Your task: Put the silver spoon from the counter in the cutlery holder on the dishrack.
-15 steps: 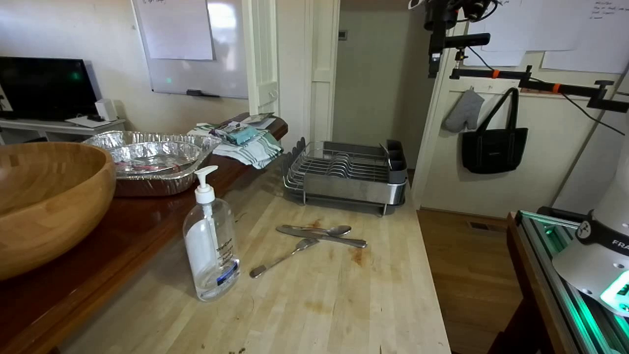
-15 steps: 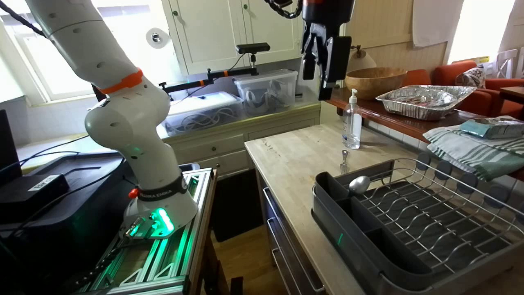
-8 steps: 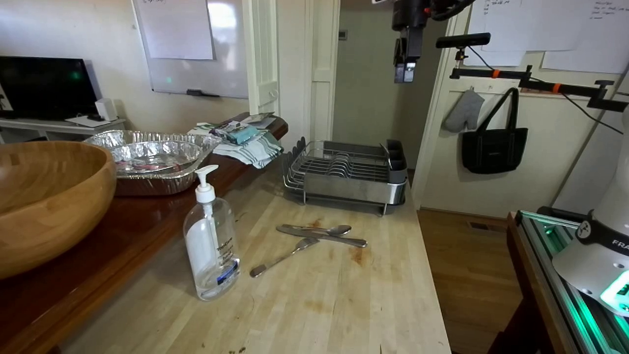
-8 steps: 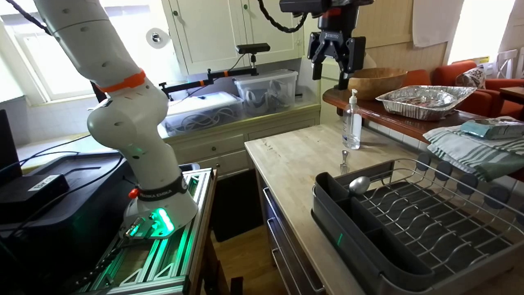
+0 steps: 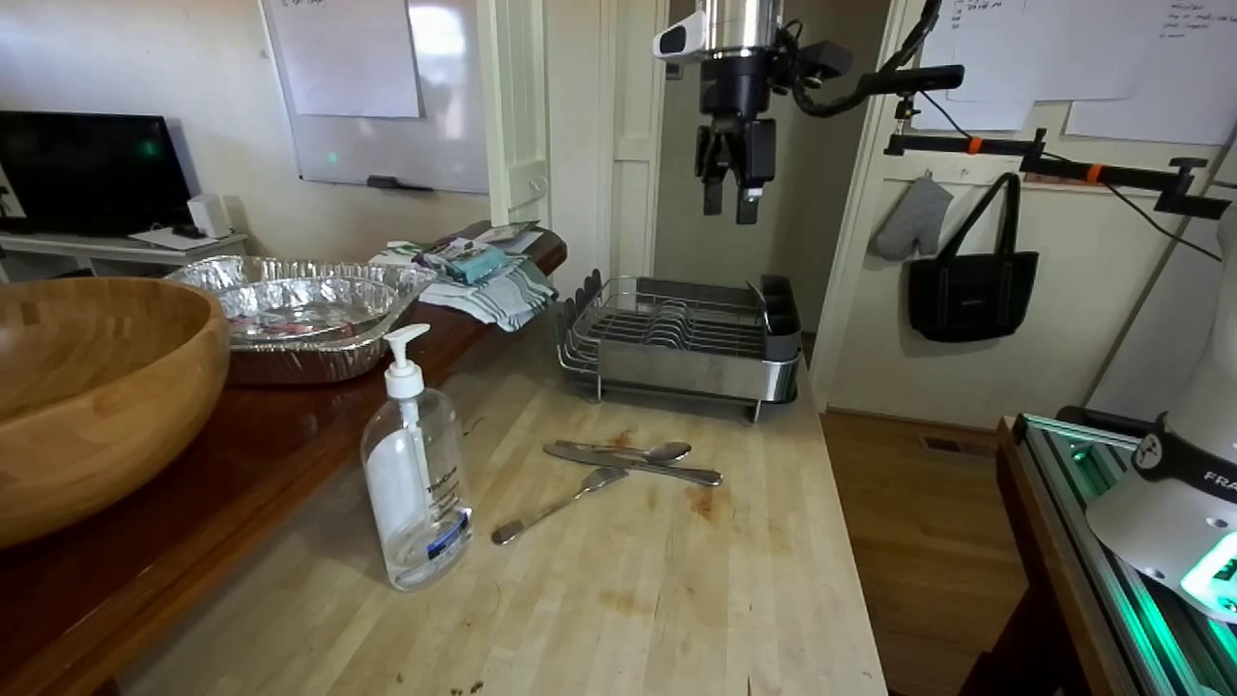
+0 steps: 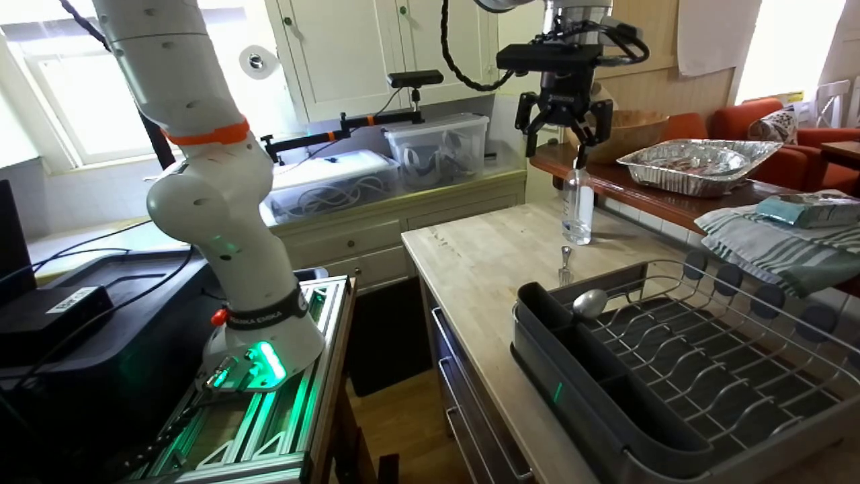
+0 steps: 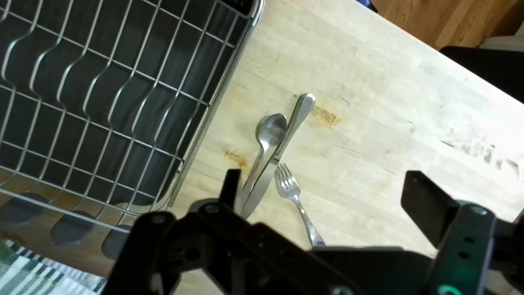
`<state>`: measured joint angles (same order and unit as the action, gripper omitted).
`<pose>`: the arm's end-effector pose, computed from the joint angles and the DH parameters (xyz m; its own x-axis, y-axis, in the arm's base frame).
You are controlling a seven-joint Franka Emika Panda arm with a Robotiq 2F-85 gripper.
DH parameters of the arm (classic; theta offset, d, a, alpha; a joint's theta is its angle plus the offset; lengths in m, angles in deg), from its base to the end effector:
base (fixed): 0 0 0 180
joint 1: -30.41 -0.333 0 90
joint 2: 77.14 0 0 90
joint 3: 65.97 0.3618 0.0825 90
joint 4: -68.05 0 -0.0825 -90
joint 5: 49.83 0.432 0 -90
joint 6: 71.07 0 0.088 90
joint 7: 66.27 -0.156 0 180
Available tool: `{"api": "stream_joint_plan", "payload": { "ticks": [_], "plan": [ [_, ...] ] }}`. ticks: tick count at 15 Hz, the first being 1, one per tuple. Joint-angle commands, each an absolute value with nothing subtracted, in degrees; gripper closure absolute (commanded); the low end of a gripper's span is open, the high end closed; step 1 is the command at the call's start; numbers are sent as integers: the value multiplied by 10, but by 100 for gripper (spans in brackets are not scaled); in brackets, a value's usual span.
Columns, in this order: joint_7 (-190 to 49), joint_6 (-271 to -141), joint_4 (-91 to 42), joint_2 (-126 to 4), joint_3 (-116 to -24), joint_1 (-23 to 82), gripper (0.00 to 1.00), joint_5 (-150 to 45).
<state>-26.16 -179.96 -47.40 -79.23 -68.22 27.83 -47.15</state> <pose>0.5741 0.0087 0.4397 0.7706 0.6365 -0.0313 0.6325 -0.7700 -0.0844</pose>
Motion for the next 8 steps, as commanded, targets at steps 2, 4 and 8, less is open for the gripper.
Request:
{"api": "stream_joint_plan", "payload": {
  "ticks": [2, 4, 8],
  "plan": [
    [-255, -1798, -466, -783, -674, 286, 0, -471],
    [-253, -1797, -463, -782, -674, 287, 0, -471],
    [-259, -1807, -454, -770, -670, 285, 0, -455]
  ]
}}
